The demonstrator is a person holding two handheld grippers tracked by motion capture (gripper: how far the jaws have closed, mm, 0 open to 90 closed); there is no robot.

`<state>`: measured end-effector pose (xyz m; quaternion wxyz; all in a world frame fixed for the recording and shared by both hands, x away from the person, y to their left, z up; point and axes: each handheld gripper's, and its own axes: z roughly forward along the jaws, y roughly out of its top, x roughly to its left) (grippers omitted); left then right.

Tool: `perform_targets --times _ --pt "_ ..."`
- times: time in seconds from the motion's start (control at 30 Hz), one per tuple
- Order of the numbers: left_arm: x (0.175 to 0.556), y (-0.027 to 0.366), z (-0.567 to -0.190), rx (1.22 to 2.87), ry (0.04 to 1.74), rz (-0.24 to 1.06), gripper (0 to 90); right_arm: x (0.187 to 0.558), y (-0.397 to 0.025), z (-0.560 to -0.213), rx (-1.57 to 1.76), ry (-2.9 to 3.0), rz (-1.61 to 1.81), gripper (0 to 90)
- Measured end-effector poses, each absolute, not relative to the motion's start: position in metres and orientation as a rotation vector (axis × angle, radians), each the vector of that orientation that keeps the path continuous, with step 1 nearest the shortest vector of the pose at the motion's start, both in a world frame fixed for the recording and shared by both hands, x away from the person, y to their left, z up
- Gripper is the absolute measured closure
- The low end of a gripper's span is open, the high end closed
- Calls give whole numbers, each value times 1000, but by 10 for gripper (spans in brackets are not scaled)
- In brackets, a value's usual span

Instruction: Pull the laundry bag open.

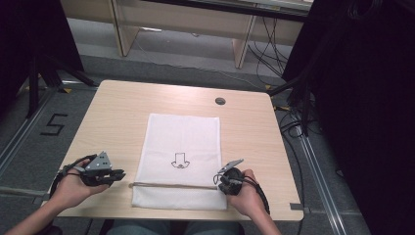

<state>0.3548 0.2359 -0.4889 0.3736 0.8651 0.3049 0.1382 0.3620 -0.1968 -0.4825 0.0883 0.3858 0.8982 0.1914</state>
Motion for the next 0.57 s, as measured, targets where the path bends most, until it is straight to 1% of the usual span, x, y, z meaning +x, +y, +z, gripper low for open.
perform_targets --times 0.07,0.1,0.17,0.2,0.23,0.27,0.37,0.43,0.47,0.57 --pt "355 234 -489 2191 778 370 700 361 -197 -482 1159 2670 583 887" --pt "356 233 -488 2177 769 384 650 360 -197 -481 1171 2664 592 849" --pt "356 232 -487 2115 759 367 566 358 -197 -478 1173 2648 634 742" --pt "357 232 -486 2103 750 363 539 357 -198 -476 1167 2630 646 724" --pt "357 232 -485 2085 781 347 512 356 -198 -474 1151 2615 647 708" --pt "358 233 -484 2073 769 339 489 355 -199 -471 1157 2606 668 690" --pt "358 234 -484 2021 834 286 434 352 -202 -466 1135 2575 742 652" --pt "360 236 -485 2019 839 305 402 349 -204 -464 1152 2567 761 648" --pt "361 237 -486 2016 859 295 388 348 -205 -463 1145 2566 762 646" --pt "362 239 -487 2028 861 311 375 347 -207 -461 1145 2543 791 638"
